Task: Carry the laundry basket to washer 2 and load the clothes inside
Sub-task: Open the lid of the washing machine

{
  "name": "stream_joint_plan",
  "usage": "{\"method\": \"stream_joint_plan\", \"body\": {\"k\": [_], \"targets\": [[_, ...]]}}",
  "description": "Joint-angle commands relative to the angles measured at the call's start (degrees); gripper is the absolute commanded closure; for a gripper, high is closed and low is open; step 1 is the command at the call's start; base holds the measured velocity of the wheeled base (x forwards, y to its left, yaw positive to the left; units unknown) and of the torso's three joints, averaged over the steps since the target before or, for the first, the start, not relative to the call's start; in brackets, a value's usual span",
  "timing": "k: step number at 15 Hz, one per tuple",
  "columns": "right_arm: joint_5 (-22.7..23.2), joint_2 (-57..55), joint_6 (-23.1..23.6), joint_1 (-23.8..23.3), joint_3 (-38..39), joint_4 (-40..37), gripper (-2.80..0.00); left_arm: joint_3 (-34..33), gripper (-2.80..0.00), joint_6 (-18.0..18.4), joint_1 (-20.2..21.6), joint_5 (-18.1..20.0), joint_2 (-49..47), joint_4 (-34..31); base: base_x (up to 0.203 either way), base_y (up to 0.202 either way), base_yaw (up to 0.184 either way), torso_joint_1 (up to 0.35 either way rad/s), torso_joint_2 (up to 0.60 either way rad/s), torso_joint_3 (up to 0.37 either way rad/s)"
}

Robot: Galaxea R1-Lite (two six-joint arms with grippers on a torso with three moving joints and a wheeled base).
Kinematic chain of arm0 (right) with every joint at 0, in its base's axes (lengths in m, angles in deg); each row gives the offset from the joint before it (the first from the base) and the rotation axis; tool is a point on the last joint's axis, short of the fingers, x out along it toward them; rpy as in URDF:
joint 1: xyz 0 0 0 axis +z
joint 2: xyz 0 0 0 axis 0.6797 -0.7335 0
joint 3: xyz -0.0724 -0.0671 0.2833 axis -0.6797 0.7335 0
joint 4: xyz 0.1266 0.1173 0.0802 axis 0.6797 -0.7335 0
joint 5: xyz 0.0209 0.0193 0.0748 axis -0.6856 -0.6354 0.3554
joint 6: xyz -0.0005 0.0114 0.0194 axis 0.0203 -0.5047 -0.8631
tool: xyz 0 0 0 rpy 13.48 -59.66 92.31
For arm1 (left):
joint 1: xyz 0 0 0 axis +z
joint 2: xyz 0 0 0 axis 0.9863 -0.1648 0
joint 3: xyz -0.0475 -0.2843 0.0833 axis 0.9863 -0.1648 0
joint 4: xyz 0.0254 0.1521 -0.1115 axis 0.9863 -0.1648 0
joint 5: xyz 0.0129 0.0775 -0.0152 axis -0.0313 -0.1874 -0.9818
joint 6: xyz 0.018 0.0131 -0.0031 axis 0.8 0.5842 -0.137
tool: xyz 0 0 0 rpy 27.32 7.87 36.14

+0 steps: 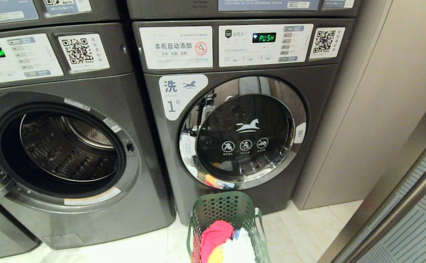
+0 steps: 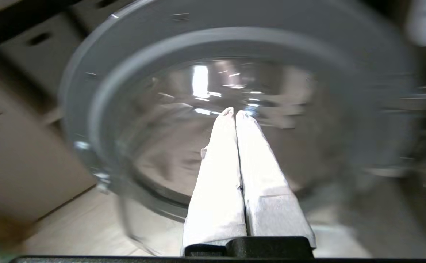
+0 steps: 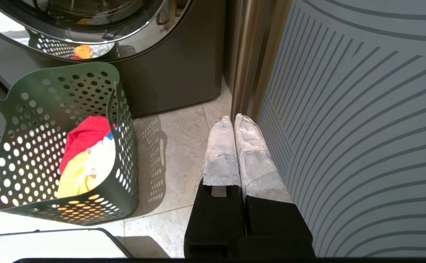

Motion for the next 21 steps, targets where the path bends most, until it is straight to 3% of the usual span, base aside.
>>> {"method": "stream_joint_plan", "body": {"k": [1, 3, 6, 8, 9, 12, 17, 19, 21], "targets": [[0.01, -0.03, 0.02, 0.00, 1.85, 0.07, 0.00, -4.61, 0.00, -3.15, -8.48, 0.39, 6.88, 0.60, 0.000, 0.000, 0.000, 0.000, 0.00, 0.000], [0.01, -0.03, 0.02, 0.00, 1.85, 0.07, 0.00, -9.67, 0.00, -8.18, -23.14, -0.10, 12.69, 1.49, 0.000, 0.000, 0.000, 0.000, 0.00, 0.000], [0.01, -0.03, 0.02, 0.00, 1.85, 0.07, 0.00, -21.52, 0.00, -12.40, -48.46, -1.35, 25.14, 1.59, 0.000, 0.000, 0.000, 0.000, 0.00, 0.000], [0.01, -0.03, 0.02, 0.00, 1.85, 0.07, 0.00, -35.47, 0.00, -13.18, -60.70, -1.93, 36.89, 0.32, 0.000, 0.000, 0.000, 0.000, 0.00, 0.000], [0.01, -0.03, 0.02, 0.00, 1.85, 0.07, 0.00, -41.21, 0.00, -13.25, -63.82, -1.93, 42.75, -1.80, 0.000, 0.000, 0.000, 0.000, 0.00, 0.000], [0.01, -0.03, 0.02, 0.00, 1.85, 0.07, 0.00, -51.95, 0.00, -13.32, -67.03, 1.33, 60.97, -13.79, 0.000, 0.000, 0.000, 0.000, 0.00, 0.000], [0.01, -0.03, 0.02, 0.00, 1.85, 0.07, 0.00, -57.67, 0.00, -11.70, -62.38, 11.48, 91.10, -36.42, 0.000, 0.000, 0.000, 0.000, 0.00, 0.000], [0.01, -0.03, 0.02, 0.00, 1.85, 0.07, 0.00, -58.43, 0.00, -10.52, -61.01, 13.57, 99.84, -39.57, 0.000, 0.000, 0.000, 0.000, 0.00, 0.000], [0.01, -0.03, 0.02, 0.00, 1.85, 0.07, 0.00, -59.93, 0.00, -10.77, -60.12, 14.02, 102.03, -38.85, 0.000, 0.000, 0.000, 0.000, 0.00, 0.000]]}}
